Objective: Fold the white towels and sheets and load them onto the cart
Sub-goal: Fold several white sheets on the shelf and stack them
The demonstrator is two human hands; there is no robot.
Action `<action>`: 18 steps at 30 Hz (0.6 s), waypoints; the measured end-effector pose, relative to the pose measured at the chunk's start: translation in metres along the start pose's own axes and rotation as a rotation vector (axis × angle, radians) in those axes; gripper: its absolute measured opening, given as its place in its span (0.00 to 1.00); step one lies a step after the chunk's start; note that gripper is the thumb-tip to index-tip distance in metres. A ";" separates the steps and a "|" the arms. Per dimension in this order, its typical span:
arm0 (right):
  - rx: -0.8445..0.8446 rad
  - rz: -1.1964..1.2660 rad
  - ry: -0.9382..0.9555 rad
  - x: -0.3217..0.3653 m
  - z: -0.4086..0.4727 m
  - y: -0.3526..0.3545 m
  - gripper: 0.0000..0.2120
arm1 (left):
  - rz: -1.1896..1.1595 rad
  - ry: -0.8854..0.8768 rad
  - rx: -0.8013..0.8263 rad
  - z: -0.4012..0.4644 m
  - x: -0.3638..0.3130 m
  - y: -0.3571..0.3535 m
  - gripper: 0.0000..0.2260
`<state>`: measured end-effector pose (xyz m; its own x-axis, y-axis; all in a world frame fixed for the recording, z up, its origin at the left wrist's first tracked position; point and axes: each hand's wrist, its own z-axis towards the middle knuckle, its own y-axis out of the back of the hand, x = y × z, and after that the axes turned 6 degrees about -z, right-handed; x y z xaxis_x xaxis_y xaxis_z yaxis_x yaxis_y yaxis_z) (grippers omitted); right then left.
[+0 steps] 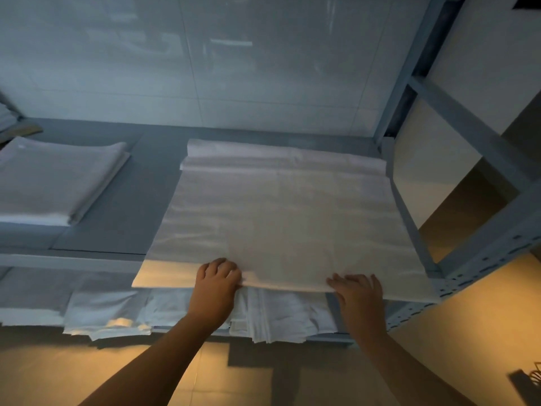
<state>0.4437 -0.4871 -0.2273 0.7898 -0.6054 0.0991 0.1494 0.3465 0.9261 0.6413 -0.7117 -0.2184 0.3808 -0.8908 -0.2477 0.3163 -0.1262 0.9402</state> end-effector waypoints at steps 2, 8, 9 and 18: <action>-0.029 0.019 0.129 -0.013 -0.007 0.004 0.06 | -0.039 -0.098 0.031 -0.006 0.005 0.006 0.15; 0.080 0.079 0.072 -0.012 0.065 0.007 0.26 | -0.091 0.098 0.100 0.071 0.018 0.013 0.34; 0.126 0.055 0.059 -0.008 0.084 0.000 0.26 | -0.059 0.131 0.136 0.090 0.020 0.005 0.35; 0.430 -0.162 -0.039 -0.009 0.172 -0.085 0.28 | 0.112 0.271 0.188 0.152 0.057 -0.069 0.34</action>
<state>0.3219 -0.6341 -0.2442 0.7521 -0.6569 -0.0537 0.0025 -0.0787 0.9969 0.5092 -0.8202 -0.2621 0.6287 -0.7589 -0.1696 0.1036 -0.1344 0.9855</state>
